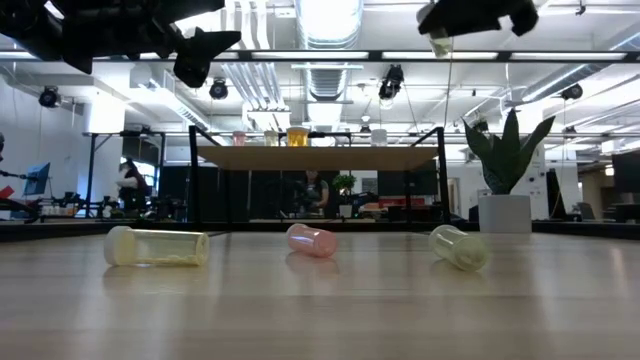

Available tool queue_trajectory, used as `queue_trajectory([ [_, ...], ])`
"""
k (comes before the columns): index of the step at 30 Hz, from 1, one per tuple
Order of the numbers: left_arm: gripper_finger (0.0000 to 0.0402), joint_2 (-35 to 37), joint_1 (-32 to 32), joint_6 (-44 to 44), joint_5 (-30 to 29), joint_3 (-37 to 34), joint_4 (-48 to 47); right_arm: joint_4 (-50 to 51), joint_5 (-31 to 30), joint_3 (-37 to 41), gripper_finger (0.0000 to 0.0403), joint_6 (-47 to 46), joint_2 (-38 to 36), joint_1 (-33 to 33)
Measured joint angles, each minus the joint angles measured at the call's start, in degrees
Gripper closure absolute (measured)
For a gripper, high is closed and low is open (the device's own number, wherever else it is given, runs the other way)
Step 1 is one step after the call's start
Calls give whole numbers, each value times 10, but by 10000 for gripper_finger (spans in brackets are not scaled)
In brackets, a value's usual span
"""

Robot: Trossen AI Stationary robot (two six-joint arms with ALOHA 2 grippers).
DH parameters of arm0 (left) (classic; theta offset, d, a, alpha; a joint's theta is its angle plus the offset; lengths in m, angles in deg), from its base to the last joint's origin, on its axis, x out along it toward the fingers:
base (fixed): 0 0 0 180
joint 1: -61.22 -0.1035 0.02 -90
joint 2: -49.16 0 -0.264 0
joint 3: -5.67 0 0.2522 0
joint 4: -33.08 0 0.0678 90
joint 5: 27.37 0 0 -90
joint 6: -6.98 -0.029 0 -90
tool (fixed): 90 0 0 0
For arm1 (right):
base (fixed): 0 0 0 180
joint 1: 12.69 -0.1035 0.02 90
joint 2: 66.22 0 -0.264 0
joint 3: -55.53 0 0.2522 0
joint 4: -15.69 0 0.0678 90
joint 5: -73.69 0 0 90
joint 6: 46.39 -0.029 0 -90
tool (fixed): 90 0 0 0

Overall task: Pick and place medicine bottles onto shelf by color
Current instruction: Put the right yellow pill bottle on the shelf

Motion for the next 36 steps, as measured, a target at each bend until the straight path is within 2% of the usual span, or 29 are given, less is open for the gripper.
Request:
queue_trajectory([
  [3,157,0,0,0,0,0,0,-64,33,0,300,53,2,25],
  [6,157,0,0,0,0,0,0,-131,132,0,300,100,14,52],
  [8,157,0,0,-1,0,0,0,-168,178,0,300,123,28,64],
  [14,157,0,0,-1,0,0,0,-305,194,1,300,238,79,95],
  [19,157,0,0,-1,0,0,0,-470,317,1,300,331,128,138],
  [22,157,0,0,-1,0,0,0,-519,330,1,300,372,146,170],
  [30,157,0,0,-1,0,0,0,-634,336,1,300,374,189,290],
  [36,157,0,0,-2,0,0,1,-678,412,0,300,322,238,382],
])
